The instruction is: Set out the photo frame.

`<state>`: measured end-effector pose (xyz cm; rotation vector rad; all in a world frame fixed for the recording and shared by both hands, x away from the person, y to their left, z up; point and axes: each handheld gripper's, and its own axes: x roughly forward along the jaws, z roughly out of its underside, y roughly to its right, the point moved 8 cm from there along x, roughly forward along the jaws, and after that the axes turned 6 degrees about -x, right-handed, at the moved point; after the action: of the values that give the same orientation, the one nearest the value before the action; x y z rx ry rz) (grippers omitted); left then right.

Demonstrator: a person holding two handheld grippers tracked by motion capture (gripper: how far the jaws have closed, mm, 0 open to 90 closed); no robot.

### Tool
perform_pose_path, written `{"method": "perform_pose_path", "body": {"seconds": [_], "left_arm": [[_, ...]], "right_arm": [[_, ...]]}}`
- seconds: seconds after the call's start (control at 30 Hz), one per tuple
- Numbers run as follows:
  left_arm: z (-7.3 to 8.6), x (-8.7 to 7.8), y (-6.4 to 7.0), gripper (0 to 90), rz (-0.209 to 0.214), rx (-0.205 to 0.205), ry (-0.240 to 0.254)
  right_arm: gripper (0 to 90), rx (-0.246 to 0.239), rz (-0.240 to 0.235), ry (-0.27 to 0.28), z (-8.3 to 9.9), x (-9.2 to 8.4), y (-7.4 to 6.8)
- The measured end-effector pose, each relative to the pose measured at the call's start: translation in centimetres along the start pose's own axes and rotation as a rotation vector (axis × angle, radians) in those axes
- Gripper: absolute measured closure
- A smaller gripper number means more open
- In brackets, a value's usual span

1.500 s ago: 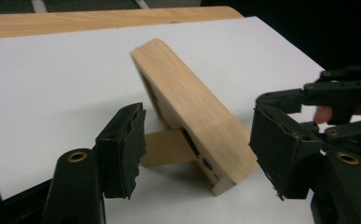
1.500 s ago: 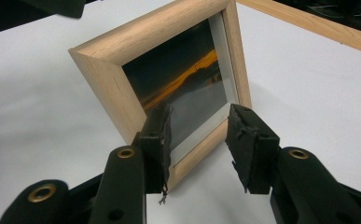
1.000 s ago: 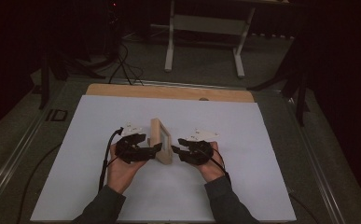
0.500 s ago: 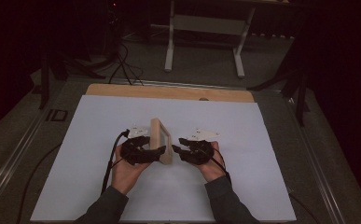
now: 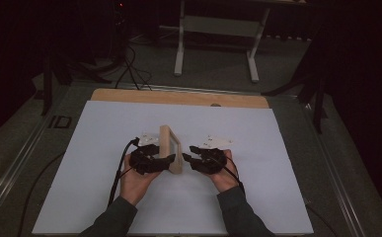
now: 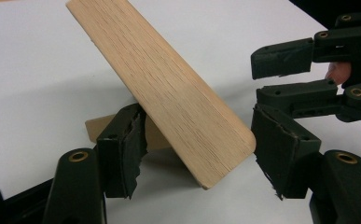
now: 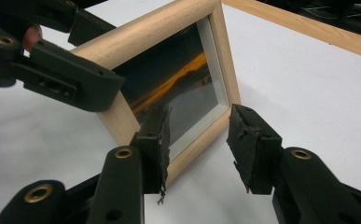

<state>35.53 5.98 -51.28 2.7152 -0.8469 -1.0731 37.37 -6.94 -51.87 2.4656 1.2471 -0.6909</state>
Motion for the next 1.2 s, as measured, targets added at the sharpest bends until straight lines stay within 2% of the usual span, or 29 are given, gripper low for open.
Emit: {"method": "perform_pose_path", "body": {"seconds": [0.33, 0.97, 1.2], "left_arm": [[0.0, 0.2, -0.1, 43.0, 0.002, -0.015, -0.004], [0.1, 0.0, 0.2, 50.5, 0.005, 0.010, 0.000], [0.1, -0.1, 0.4, 57.6, 0.002, 0.028, 0.004]], "right_arm": [[57.9, 0.004, 0.003, 0.004, -0.1, -0.1, 0.1], [57.0, 0.017, 0.015, 0.030, -0.3, -0.8, 0.8], [56.8, 0.026, 0.027, 0.044, -0.6, -1.1, 1.0]]}}
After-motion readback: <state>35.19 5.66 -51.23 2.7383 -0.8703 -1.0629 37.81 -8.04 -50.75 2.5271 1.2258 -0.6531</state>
